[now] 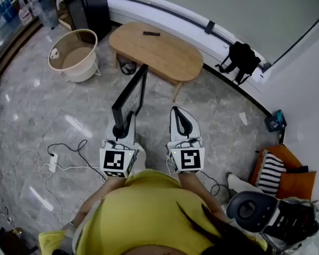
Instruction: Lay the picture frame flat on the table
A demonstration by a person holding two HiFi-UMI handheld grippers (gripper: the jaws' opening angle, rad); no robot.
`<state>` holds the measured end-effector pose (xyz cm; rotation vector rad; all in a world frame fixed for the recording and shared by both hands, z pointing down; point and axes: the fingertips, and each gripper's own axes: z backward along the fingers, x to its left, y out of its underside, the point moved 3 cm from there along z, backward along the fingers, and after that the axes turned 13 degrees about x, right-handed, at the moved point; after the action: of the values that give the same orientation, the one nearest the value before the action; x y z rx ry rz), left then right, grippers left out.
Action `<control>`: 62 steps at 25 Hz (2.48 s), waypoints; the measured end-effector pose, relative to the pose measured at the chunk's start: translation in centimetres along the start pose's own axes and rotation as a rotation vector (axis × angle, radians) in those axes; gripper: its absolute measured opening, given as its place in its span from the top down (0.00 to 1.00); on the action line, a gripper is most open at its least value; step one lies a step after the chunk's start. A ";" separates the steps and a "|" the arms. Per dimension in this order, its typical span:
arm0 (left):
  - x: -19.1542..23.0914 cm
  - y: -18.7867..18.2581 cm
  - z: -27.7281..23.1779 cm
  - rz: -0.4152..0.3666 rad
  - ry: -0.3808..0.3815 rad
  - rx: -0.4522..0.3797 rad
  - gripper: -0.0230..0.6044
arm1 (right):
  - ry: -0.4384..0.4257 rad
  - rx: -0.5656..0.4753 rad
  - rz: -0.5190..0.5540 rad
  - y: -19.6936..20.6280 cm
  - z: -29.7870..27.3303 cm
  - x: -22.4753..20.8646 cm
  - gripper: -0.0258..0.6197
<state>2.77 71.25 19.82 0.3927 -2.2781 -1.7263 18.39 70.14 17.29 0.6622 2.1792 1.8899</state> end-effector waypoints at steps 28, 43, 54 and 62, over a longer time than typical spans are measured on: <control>18.5 -5.8 -30.4 0.045 0.082 0.033 0.95 | 0.064 0.084 -0.040 -0.9 -33.3 -9.9 0.96; 20.2 -7.1 -37.6 0.071 0.075 0.069 0.95 | 0.052 0.111 -0.076 -0.1 -40.2 -15.3 0.96; 24.5 -8.4 -49.3 0.087 0.067 0.056 0.95 | -0.009 0.090 -0.066 -0.3 -53.1 -21.0 0.96; 26.1 -10.8 -60.7 0.137 0.061 0.093 0.95 | -0.080 0.117 -0.048 -0.5 -63.5 -28.1 0.96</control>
<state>0.95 4.68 26.45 0.2951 -2.2908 -1.5263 16.64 1.04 23.70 0.6867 2.2476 1.6935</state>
